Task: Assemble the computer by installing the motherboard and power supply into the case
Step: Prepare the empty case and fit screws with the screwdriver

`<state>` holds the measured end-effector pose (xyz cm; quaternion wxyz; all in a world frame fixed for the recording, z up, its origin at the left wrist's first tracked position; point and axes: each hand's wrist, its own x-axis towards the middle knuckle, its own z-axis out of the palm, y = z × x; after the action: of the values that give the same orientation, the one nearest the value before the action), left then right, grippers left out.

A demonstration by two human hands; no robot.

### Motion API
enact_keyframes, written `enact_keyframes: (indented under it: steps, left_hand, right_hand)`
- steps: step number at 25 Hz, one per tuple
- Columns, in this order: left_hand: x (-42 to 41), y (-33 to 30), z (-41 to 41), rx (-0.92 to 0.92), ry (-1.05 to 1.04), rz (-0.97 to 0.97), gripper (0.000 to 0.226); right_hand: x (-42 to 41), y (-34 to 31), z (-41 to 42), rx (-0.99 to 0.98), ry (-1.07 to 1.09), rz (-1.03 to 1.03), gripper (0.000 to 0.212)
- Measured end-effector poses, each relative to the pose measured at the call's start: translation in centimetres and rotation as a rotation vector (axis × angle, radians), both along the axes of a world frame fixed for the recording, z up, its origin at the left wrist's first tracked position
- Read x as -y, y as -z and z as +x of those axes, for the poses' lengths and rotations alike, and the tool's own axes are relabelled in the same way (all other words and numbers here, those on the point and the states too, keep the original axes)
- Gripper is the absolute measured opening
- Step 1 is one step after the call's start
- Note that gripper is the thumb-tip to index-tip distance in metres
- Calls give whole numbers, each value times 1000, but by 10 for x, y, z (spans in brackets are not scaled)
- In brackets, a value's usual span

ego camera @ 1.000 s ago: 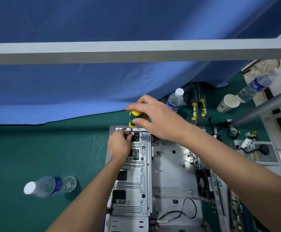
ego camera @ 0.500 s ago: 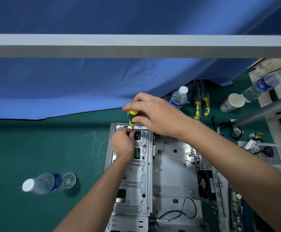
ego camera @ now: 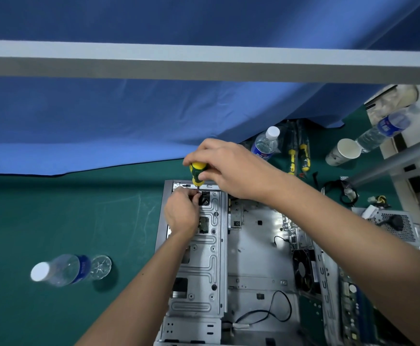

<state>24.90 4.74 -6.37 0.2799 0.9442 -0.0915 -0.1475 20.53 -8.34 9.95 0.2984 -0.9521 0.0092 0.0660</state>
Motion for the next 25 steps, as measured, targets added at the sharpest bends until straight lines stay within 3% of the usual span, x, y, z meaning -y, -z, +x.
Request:
enact_keyframes:
  steps: [3, 6, 9, 13, 16, 18, 20, 22, 25]
  left_hand:
    - [-13, -4, 1, 52, 187, 24, 14]
    - [-37, -8, 8, 237, 475, 255, 39]
    - [-57, -7, 14, 200, 650, 369, 62]
    - [-64, 3, 22, -9, 680, 261, 65]
    - [-68, 10, 22, -65, 666, 106, 62]
    - [-70, 14, 20, -21, 625, 81, 57]
    - [-69, 18, 15, 66, 597, 98, 53]
    - [-69, 20, 10, 123, 579, 95, 52]
    - [-70, 20, 10, 134, 527, 31, 51]
  right_hand:
    - [-1, -2, 8, -12, -24, -127, 38]
    - [-1, -6, 17, -15, -36, -235, 37]
    - [-1, -9, 20, -28, -37, -290, 35]
    - [-12, -11, 27, -12, -7, -534, 11]
    - [-17, -9, 28, -37, 7, -758, 35]
    - [-16, -8, 32, -118, -9, -694, 34]
    - [-14, -10, 34, -226, -68, -496, 23]
    - [-12, -13, 35, -231, -131, -403, 22]
    - [-21, -11, 35, -107, -141, -628, 13]
